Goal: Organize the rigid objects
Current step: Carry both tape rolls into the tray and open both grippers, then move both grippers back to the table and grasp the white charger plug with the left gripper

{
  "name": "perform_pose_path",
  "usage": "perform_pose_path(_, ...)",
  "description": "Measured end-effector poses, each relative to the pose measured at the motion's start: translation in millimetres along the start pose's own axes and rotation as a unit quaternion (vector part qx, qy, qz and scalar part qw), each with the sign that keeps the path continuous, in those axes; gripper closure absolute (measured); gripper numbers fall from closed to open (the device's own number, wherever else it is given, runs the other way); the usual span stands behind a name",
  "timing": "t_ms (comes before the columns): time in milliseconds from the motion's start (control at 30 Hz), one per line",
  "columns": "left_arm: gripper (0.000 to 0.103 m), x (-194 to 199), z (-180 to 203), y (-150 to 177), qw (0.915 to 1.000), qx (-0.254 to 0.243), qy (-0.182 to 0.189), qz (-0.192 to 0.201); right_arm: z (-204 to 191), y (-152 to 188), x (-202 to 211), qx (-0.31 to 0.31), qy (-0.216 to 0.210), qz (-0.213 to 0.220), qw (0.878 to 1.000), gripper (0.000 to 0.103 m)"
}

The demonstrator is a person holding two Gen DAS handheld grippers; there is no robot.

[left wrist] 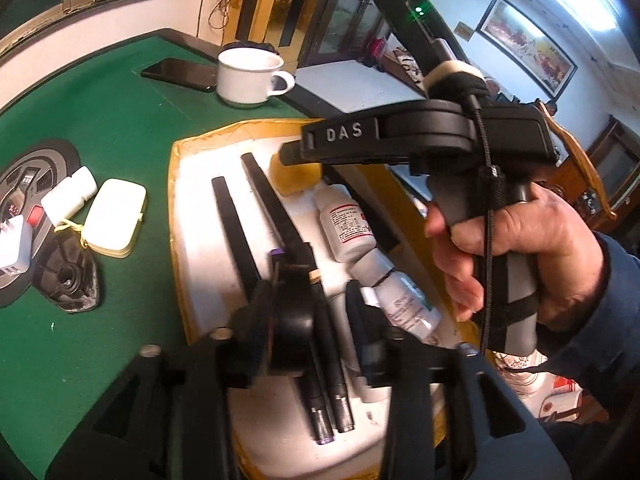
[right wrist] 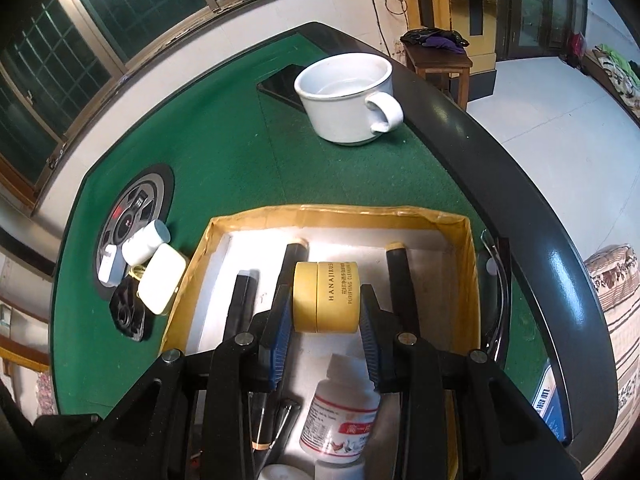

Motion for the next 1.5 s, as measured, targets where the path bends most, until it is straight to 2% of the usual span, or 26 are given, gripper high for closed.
perform_pose_path(67,0.057,2,2,0,0.9999,0.003,0.011,-0.001,0,-2,5,-0.001,0.0,0.007,1.0,0.065)
perform_pose_path(133,0.054,3,3,-1,0.9997,0.006,0.021,-0.006,-1,-3,11,0.0,0.003,0.016,1.0,0.063)
perform_pose_path(433,0.054,19,7,4,0.9974,0.014,0.07,-0.011,-3,4,41,-0.032,-0.027,0.036,0.998,0.063)
perform_pose_path(667,0.054,38,0,7,0.9973,0.015,0.072,0.005,-17,13,55,-0.039,-0.04,0.04,0.998,0.063)
perform_pose_path(967,0.054,75,-43,17,0.9961,0.06,0.049,0.042,-60,32,56,-0.021,-0.061,0.029,0.998,0.063)
perform_pose_path(1167,0.054,96,-79,30,0.9942,0.086,0.018,0.061,-94,47,53,-0.003,-0.073,0.014,0.997,0.063)
perform_pose_path(1333,0.054,110,-128,43,0.9884,0.135,-0.012,0.068,-121,62,52,0.013,-0.087,0.0,0.996,0.063)
perform_pose_path(1500,0.053,115,-184,42,0.9781,0.191,-0.054,0.064,-138,81,53,0.029,-0.095,-0.016,0.995,0.062)
Point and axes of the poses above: each gripper's, at about its wrist camera, not at the fingertips, and x roughly against the way its jaws point, z to its right, y to its underside, the point moved 2 cm from there along -x, roughly the way its jaws point, and after that the axes turned 2 degrees about y, right-handed, at the moved point
